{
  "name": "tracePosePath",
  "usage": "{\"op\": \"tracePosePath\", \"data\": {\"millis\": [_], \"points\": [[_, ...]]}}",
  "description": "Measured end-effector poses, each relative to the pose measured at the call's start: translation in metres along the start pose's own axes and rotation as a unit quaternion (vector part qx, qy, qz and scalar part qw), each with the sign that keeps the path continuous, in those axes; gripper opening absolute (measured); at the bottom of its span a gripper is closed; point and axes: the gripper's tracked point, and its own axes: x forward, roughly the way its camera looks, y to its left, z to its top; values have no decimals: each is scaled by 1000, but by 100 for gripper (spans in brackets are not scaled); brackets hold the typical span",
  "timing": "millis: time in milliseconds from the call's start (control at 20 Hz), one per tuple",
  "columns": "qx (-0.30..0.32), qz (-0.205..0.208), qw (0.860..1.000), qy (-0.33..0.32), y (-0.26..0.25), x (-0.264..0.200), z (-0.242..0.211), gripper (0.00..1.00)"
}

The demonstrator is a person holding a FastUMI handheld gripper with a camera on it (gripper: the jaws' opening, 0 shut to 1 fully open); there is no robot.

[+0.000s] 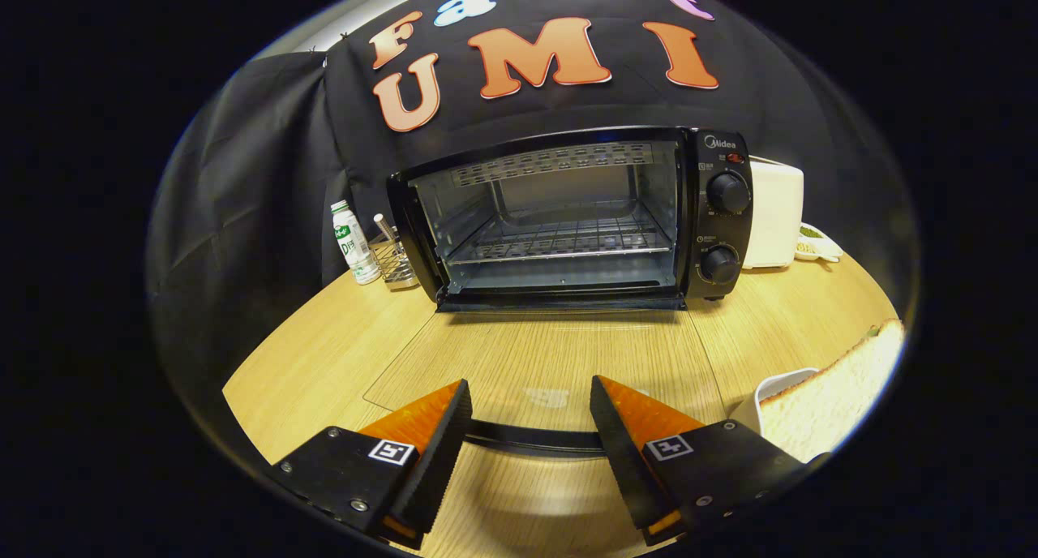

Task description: Open the toaster oven, put the food inside, and close the toaster oven door.

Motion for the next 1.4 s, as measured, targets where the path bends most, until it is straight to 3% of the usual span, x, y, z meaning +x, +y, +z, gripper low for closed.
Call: {"op": "tracePosePath", "data": {"millis": [350, 550, 850, 1150, 1400], "points": [[-23, -11, 998, -48, -23, -37, 42, 88], [-11, 1, 999, -52, -41, -71, 60, 95], [6, -31, 996, -85, -101, -121, 93, 98], [48, -71, 994, -60, -174, -141, 77, 98], [98, -52, 994, -11, -196, -142, 46, 99]]}}
